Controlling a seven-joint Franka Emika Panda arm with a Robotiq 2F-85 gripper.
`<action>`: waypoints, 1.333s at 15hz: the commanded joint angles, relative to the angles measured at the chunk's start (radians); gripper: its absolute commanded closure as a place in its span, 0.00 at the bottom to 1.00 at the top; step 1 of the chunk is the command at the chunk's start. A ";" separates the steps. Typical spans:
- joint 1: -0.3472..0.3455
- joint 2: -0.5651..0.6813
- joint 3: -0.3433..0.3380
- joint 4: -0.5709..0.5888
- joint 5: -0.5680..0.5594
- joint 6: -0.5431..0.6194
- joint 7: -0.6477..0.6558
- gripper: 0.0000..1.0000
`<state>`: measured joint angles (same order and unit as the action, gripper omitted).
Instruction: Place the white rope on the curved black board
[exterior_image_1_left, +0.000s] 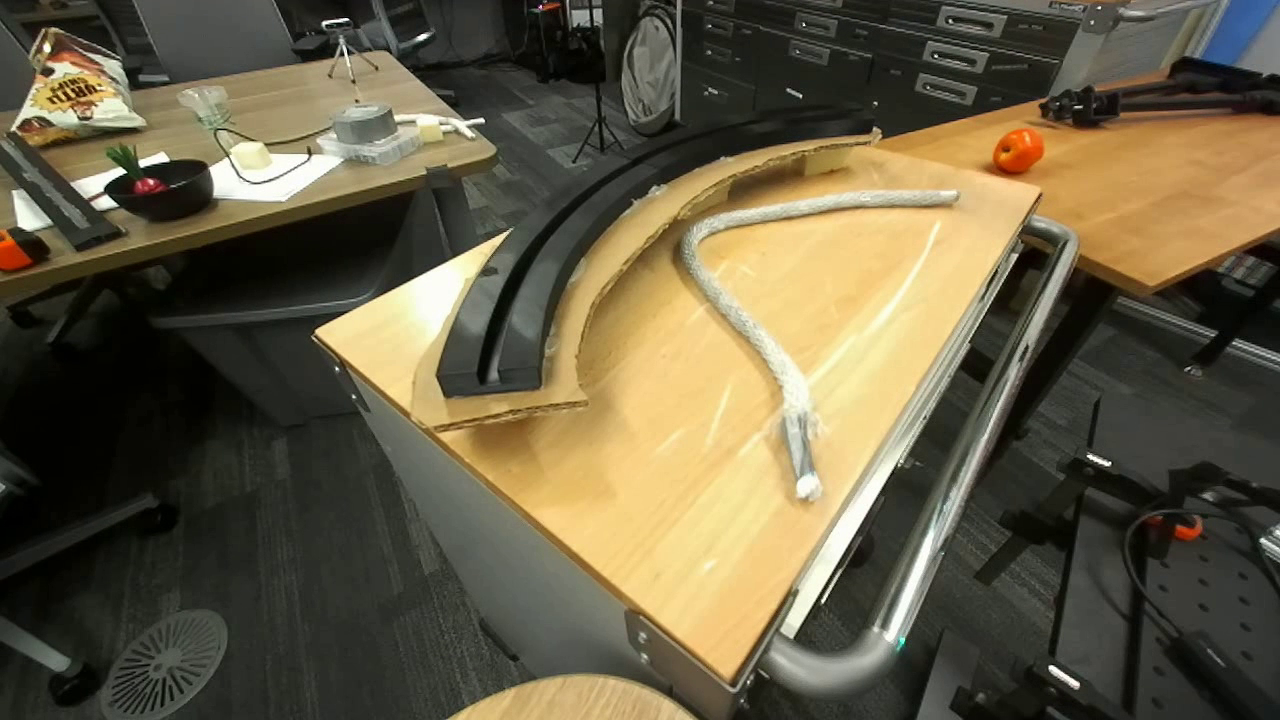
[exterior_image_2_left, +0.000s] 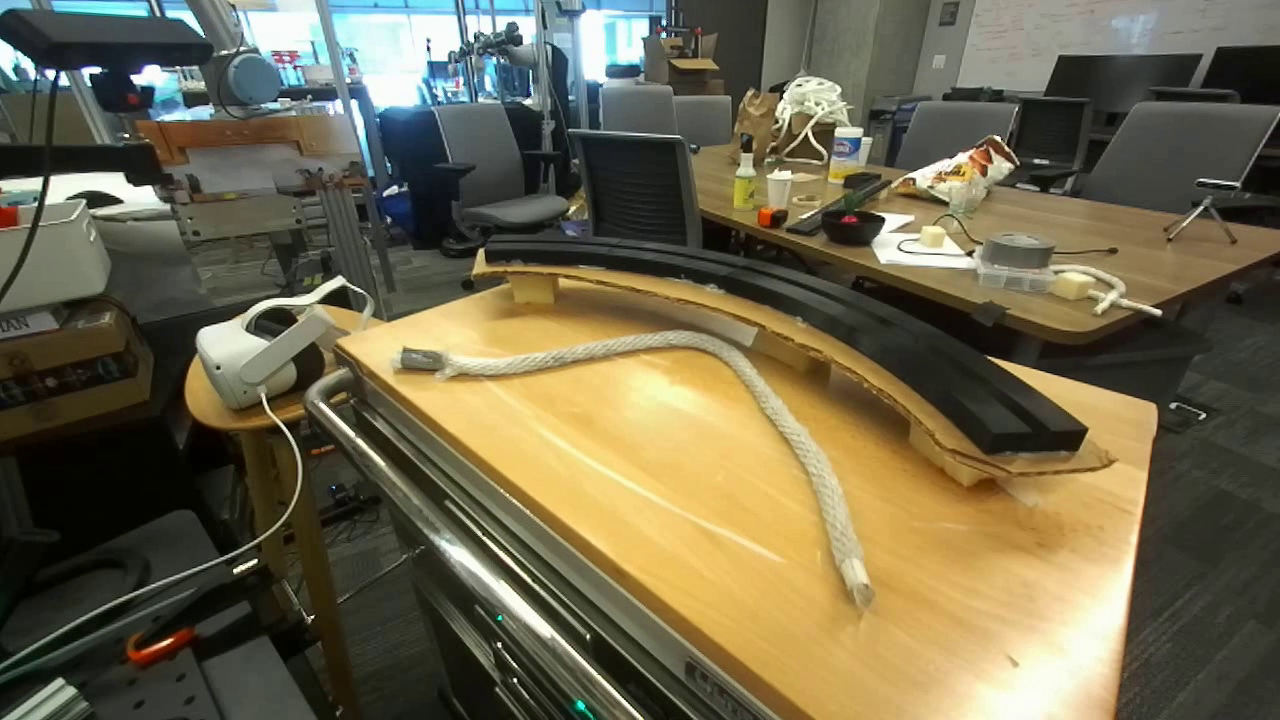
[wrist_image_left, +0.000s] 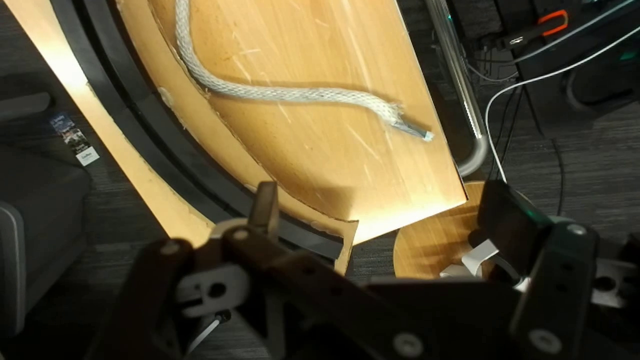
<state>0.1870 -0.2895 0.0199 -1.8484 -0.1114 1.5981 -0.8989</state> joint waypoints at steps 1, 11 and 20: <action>-0.014 0.002 0.012 0.004 0.003 -0.003 -0.003 0.00; -0.020 0.016 0.011 -0.104 -0.004 0.077 -0.240 0.00; -0.019 0.015 0.013 -0.100 -0.004 0.077 -0.238 0.00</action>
<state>0.1803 -0.2761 0.0220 -1.9525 -0.1188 1.6777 -1.1350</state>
